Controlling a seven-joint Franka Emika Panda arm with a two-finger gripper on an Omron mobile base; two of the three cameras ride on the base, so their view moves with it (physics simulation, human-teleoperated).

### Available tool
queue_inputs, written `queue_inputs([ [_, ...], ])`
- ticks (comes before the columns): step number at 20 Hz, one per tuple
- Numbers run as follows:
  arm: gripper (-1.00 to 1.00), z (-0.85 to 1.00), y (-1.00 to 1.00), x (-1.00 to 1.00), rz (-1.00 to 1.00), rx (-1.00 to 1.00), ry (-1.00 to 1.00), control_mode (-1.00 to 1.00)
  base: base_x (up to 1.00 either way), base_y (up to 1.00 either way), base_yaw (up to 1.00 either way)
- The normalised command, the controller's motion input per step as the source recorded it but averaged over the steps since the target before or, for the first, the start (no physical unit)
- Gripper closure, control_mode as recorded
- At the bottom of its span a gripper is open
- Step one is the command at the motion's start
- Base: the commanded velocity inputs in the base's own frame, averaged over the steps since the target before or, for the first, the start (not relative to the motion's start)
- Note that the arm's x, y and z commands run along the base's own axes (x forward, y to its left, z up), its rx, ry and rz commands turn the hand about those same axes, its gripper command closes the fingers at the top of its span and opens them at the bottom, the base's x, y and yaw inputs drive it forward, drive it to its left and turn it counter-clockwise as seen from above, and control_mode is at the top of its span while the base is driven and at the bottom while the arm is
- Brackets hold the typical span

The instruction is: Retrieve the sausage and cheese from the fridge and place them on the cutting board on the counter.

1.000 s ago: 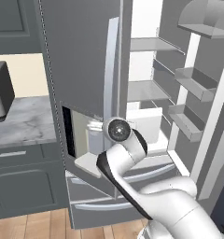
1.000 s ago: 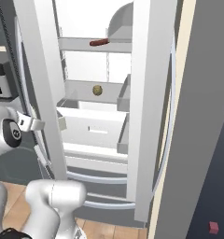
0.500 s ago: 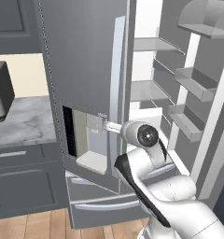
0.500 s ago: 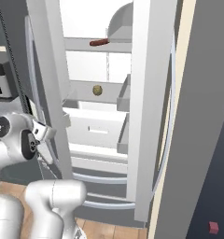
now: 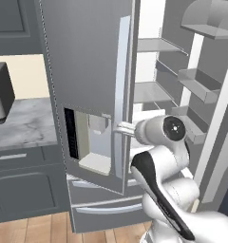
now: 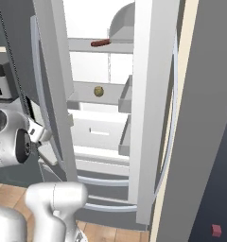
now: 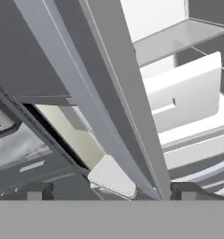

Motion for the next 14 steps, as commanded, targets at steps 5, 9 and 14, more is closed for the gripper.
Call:
queue_inputs([
  [5, -1.0, 0.3, -0.2, -0.56, 0.21, 0.0, 0.08, -1.0, 0.0, 0.0, 0.0],
  [9, -1.0, 0.16, -0.46, -0.18, -0.04, 0.01, 0.23, -1.0, 0.0, 0.0, 0.0],
  [14, -1.0, 0.27, -0.34, 0.0, -0.46, 0.04, 0.39, -1.0, 0.0, 0.0, 0.0],
])
